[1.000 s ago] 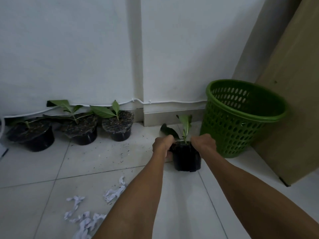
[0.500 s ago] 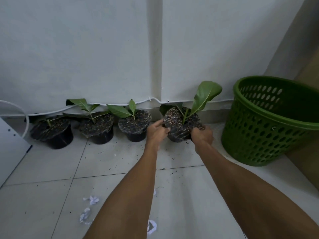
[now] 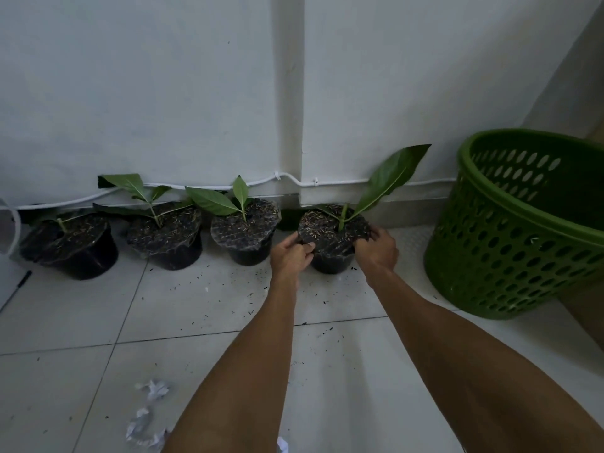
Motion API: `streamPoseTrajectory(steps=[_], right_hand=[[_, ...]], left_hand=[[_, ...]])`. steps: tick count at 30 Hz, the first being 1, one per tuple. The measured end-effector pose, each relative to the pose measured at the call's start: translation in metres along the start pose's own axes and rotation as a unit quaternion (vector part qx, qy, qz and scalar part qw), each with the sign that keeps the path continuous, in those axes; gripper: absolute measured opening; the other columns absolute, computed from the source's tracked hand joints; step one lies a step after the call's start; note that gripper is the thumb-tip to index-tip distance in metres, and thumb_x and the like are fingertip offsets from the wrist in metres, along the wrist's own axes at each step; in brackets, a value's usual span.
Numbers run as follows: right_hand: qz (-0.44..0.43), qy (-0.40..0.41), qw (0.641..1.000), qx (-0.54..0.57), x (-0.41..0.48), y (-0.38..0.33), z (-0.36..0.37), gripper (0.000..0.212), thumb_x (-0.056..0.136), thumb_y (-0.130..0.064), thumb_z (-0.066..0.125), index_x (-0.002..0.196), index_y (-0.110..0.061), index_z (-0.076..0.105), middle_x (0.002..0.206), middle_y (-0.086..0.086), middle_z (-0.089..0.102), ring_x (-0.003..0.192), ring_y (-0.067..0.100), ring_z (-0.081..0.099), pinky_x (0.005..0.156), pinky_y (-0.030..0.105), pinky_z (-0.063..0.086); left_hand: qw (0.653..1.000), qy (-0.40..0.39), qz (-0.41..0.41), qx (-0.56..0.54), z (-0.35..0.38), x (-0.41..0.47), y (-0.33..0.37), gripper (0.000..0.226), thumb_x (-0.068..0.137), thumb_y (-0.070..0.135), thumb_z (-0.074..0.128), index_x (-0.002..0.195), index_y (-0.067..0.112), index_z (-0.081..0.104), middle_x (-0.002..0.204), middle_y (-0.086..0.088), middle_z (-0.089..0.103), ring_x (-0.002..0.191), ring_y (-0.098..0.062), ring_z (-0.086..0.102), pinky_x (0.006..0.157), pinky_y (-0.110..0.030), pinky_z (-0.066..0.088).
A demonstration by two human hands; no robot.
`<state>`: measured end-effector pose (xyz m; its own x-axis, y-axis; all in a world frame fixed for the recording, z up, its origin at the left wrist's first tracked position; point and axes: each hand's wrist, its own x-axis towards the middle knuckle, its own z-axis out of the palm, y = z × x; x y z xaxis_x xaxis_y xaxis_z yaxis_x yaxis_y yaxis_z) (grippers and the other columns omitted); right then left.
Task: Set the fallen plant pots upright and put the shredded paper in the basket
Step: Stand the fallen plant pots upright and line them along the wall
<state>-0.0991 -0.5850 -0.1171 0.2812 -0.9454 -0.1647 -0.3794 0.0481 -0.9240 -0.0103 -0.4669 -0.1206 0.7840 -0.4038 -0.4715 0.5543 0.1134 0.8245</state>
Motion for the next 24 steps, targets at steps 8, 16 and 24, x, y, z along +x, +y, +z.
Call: streamPoseTrajectory(steps=[8,16,24], right_hand=[[-0.001,0.037,0.999,0.013,-0.001,0.0,0.005,0.042,0.085,-0.003,0.066,0.127,-0.008,0.064,0.117,0.015,0.071,0.097,0.024,0.066,0.084,0.025,0.05],[-0.031,0.095,0.987,-0.128,-0.033,-0.018,-0.001,0.053,0.089,-0.015,0.063,0.137,-0.004,0.046,0.14,0.019,0.05,0.127,0.035,0.05,0.099,0.043,0.046],[-0.27,-0.107,0.89,-0.351,-0.104,0.005,0.016,0.037,0.087,-0.019,0.065,0.122,-0.009,0.058,0.126,0.02,0.058,0.113,0.037,0.057,0.09,0.043,0.051]], left_hand=[[1.0,-0.008,-0.01,-0.024,0.007,-0.002,-0.002,0.059,0.083,-0.013,0.067,0.138,0.006,0.054,0.136,-0.016,0.06,0.124,-0.03,0.06,0.096,-0.033,0.055],[0.987,-0.077,-0.088,0.112,-0.005,-0.021,0.014,0.101,0.07,0.03,0.089,0.152,0.013,0.032,0.151,-0.014,0.045,0.131,-0.031,0.051,0.099,-0.039,0.054],[0.729,-0.094,0.047,0.676,-0.146,-0.075,0.048,0.105,0.063,0.061,0.083,0.151,0.026,0.037,0.159,0.0,0.032,0.145,-0.022,0.033,0.113,-0.035,0.033]])
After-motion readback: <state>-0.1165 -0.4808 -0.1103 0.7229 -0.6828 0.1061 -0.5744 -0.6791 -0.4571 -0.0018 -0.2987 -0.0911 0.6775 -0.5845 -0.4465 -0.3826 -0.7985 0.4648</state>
